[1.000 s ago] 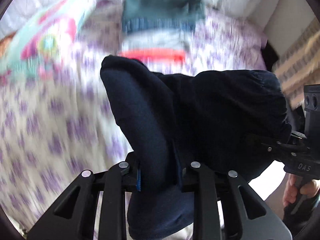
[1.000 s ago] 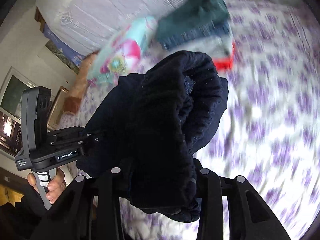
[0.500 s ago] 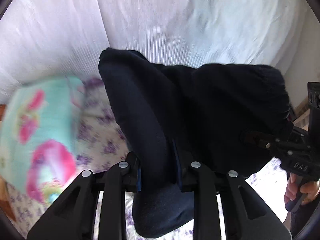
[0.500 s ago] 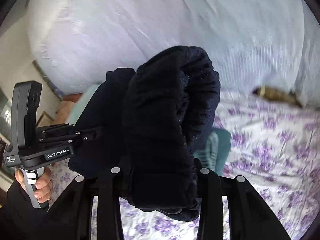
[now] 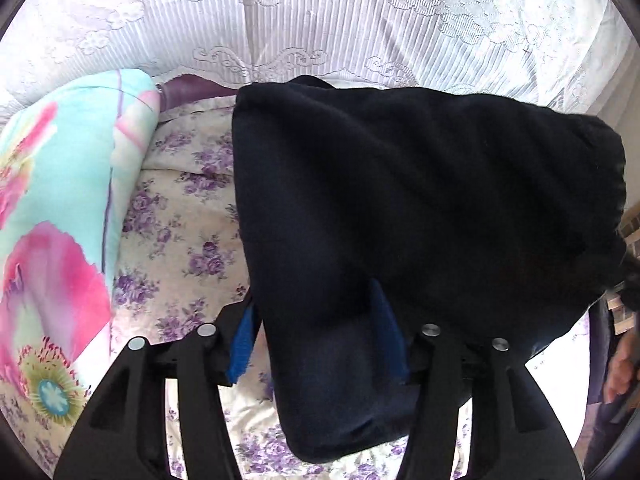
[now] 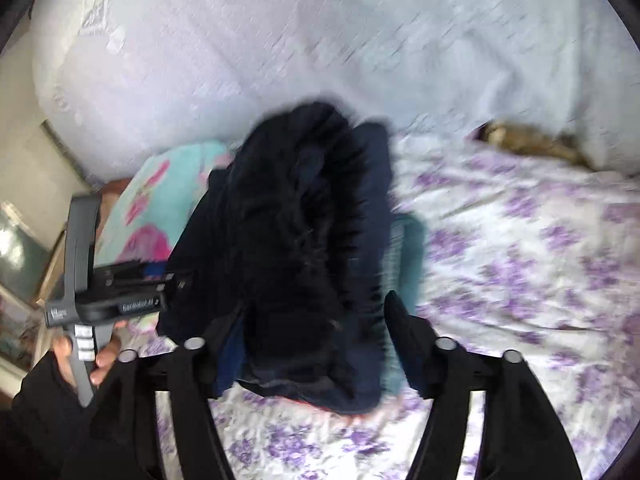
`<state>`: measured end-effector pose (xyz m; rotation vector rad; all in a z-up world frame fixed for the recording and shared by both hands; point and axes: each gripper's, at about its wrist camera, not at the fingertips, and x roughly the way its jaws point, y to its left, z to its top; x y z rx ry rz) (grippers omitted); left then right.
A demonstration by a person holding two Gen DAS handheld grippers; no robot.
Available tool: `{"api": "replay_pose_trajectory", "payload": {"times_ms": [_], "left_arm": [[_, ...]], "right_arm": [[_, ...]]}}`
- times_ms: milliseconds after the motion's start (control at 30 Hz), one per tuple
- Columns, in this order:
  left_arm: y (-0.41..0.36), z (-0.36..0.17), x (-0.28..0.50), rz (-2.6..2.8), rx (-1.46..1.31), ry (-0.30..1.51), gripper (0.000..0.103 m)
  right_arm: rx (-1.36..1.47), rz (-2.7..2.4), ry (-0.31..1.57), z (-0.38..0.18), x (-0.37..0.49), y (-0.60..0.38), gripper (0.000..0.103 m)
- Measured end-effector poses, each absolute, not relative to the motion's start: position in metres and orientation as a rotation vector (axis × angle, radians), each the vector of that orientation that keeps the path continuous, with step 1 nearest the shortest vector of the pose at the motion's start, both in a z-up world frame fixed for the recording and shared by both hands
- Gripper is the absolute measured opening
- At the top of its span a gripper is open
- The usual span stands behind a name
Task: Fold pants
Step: 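Carry the bundle with both grippers onto the stack of folded clothes, then open both grippers and release the sweatpants on top of the stack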
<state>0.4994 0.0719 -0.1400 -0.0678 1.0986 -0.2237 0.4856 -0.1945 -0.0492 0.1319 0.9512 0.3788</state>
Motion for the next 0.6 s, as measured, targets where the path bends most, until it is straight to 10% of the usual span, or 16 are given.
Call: {"api": "replay_pose_trajectory", "payload": {"times_ms": [133, 267, 600], "left_arm": [[0.069, -0.141, 0.499, -0.22, -0.064, 1.097, 0.056], [0.064, -0.141, 0.499, -0.2, -0.05, 1.094, 0.06], [0.086, -0.121, 0.455, -0.186, -0.133, 1.038, 0.078]], "right_arm": [[0.087, 0.275, 0.826, -0.018, 0.471, -0.193, 0.067], [0.042, 0.243, 0.712, 0.003, 0.474, -0.175, 0.029], [-0.087, 0.062, 0.816, -0.04, 0.509, -0.168, 0.023]]}}
